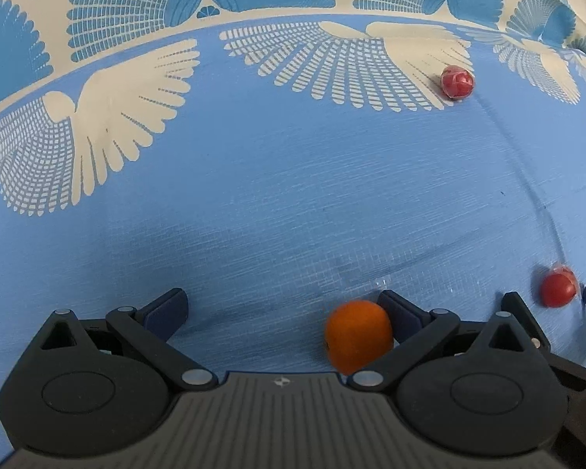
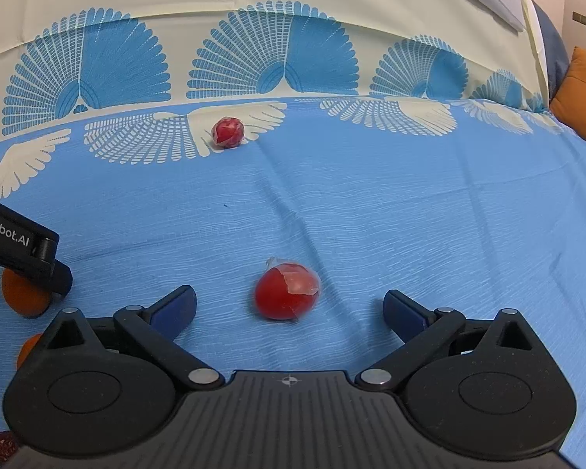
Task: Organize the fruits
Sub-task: 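Grasp an orange with the left gripper while the right gripper grasps a red plum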
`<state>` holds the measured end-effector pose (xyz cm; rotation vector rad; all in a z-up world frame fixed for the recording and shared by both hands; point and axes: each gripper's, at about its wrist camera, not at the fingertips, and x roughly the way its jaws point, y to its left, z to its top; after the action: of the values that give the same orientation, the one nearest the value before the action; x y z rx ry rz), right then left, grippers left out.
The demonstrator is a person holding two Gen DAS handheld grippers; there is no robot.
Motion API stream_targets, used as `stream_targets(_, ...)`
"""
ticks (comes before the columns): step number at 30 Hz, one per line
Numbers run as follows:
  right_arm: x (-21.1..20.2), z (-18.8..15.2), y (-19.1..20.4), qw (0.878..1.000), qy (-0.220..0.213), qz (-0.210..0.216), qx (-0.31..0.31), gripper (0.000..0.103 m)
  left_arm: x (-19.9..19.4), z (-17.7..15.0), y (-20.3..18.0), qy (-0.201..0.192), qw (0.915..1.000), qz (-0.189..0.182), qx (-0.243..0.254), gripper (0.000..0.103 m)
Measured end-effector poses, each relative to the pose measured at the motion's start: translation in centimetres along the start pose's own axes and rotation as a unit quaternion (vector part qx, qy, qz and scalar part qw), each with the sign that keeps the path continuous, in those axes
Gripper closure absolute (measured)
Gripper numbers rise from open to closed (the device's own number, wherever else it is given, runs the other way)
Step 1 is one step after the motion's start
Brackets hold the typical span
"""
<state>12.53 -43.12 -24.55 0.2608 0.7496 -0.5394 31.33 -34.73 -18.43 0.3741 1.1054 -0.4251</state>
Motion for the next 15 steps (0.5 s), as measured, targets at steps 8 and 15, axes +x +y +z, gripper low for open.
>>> stream_targets(8,-0.8,0.4,0.0,1.0,-0.011,0.01,0.0,0.071,-1.3,-0.3,-0.8,0.039,0.999,-0.003,0.022,0.035)
stream_targets(15,-1.5,1.0,-2.3,0.997,-0.041,0.001,0.058,0.071,-5.4,-0.6,-1.3,0.026,0.9986,-0.029,0.035,0.067)
